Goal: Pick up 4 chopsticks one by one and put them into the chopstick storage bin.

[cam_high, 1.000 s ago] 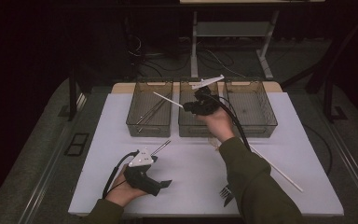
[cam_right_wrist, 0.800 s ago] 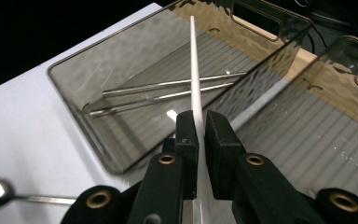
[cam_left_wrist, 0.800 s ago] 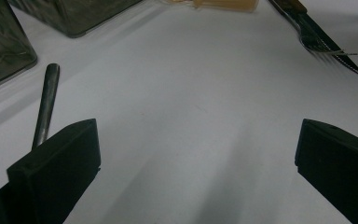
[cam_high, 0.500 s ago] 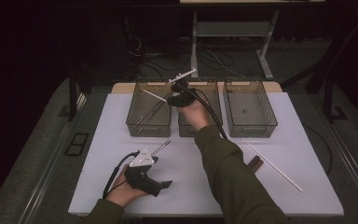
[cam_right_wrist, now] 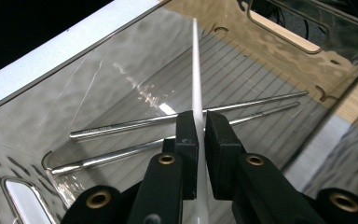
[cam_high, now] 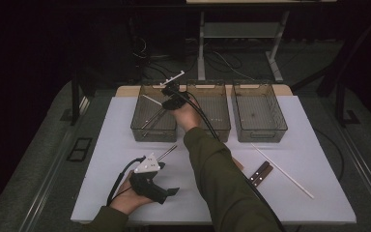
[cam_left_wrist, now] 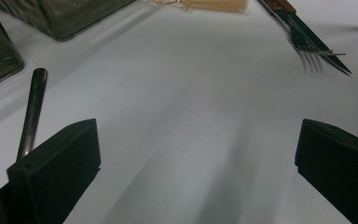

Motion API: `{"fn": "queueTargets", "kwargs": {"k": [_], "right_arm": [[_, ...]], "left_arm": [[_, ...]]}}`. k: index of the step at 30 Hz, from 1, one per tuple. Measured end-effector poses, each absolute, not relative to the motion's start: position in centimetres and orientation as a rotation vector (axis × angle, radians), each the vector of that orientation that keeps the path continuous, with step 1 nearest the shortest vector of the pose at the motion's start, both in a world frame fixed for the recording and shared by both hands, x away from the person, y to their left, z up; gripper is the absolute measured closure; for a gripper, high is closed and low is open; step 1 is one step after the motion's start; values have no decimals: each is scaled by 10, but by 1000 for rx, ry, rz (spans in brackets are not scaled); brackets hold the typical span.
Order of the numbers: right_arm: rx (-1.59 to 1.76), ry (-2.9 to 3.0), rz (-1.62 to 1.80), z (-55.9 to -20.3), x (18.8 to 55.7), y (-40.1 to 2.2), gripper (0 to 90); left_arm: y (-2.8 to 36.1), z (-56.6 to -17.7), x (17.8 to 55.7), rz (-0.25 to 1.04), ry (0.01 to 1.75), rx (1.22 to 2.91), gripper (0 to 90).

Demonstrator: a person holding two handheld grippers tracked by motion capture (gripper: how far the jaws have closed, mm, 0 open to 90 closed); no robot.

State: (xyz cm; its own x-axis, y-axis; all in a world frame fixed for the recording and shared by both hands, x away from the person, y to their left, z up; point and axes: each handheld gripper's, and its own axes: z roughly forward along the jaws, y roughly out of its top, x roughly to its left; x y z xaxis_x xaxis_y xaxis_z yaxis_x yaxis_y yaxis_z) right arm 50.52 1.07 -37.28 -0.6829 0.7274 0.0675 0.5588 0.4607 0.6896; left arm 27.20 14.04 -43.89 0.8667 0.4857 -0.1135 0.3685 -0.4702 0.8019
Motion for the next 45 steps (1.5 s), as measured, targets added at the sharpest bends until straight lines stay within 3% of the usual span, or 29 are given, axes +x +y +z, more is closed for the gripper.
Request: {"fn": "queueTargets", "kwargs": {"k": [9,18,45], "right_arm": [[1066,2485,1112,-364,498,11,665],[1068,2528,1227,-354,489,-14,509],[939,2499,1325,-342,410,-148,418]], "left_arm": [[140,-439,272,162,611,2116,0],[141,-438,271,168,618,2110,0],[144,-438,272,186,629,2119,0]]}}
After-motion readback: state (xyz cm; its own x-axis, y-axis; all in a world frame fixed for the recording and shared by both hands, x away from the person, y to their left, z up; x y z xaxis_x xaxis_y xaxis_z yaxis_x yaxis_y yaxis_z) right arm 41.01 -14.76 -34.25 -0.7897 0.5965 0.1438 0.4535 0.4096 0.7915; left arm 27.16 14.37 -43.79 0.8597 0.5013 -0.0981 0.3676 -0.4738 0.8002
